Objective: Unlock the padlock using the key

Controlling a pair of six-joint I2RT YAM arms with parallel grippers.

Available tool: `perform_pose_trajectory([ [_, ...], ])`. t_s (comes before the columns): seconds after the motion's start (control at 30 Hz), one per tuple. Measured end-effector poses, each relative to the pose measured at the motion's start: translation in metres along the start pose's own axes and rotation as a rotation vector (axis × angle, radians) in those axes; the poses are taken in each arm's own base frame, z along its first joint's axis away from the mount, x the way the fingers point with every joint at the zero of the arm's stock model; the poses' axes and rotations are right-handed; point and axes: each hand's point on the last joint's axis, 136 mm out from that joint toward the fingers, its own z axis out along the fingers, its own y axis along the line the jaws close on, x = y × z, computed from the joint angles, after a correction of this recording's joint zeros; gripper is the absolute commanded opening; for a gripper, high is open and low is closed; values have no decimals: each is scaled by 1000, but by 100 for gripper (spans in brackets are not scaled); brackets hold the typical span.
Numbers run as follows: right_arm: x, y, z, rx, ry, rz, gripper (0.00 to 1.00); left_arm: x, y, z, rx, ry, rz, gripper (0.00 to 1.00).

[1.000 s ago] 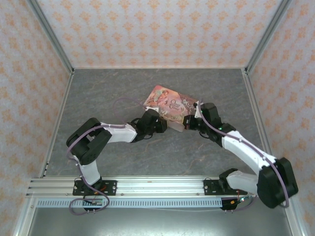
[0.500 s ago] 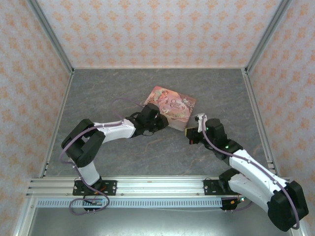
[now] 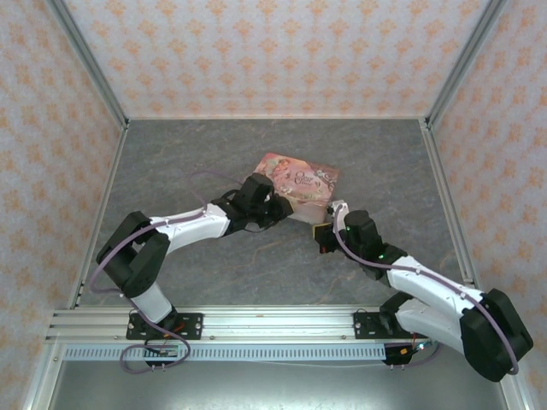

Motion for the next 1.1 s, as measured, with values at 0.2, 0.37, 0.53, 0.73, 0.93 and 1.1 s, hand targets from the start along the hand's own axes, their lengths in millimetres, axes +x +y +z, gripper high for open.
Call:
perform_pose_trajectory([
  [0.2,2,3,8,-10,2,-34,0,1,-4,-3,8,20,-20,15],
  [0.37,5,4,14,-10,18,-58,0,3,-7,-4,12,38,-24,15],
  [0.53,-1,6,18,-14,11,-77,0,4,-10,-5,19,50,-23,15],
  [0.73,-8,9,23,-24,4,-94,0,6,-7,-6,4,56,-28,15],
  [0.93,-12,12,25,-37,-7,-108,0,7,-6,-8,0,58,-33,15],
  [1.1,-10,11,32,-35,1,-106,0,7,-8,-10,5,56,-48,15],
])
